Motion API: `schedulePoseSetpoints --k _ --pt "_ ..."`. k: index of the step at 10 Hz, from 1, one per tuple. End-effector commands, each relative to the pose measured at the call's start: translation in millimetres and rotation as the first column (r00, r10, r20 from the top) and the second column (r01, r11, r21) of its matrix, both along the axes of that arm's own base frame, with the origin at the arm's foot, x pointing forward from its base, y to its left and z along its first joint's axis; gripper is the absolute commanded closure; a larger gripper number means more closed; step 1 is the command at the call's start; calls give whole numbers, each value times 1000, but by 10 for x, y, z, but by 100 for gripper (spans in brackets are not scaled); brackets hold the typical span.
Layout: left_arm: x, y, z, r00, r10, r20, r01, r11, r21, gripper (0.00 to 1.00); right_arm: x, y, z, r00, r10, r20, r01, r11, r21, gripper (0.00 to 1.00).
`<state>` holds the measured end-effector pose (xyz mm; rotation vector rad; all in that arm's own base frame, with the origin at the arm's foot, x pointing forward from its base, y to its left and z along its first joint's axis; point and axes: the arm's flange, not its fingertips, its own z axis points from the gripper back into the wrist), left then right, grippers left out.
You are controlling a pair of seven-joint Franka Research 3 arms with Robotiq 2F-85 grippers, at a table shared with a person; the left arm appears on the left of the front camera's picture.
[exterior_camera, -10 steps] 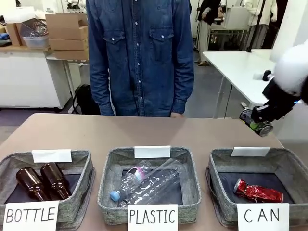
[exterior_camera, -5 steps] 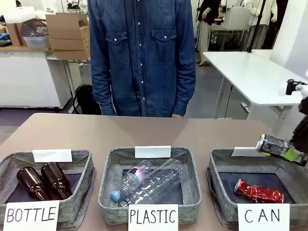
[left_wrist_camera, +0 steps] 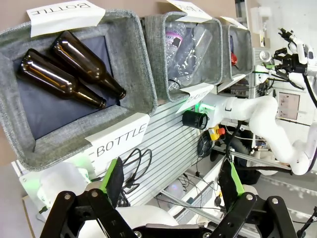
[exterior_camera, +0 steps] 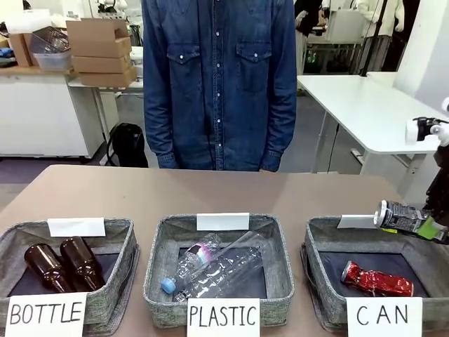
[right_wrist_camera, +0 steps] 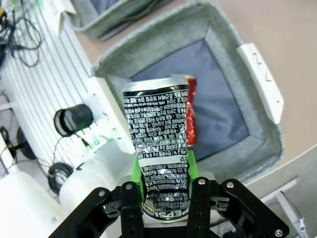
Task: Sort the can waste into the basket.
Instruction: Pick up the can waste from the table and place it in the right Fabric basket.
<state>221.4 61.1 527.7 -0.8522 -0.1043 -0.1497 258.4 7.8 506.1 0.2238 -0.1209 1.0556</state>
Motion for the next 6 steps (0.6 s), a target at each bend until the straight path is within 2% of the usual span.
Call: schedulePoseSetpoints --k 1,2,6 --pt "-8 -9 17 1000 6 -12 -6 1000 6 0 -321 7 -511 999 -7 51 7 1000 0 100" --pt "-8 -9 17 1000 6 -12 -6 1000 6 0 -345 4 -496 998 -21 53 20 1000 5 3" --pt "-8 -9 17 1000 6 -12 -6 1000 6 0 -341 -12 -498 998 -32 57 31 999 6 0"
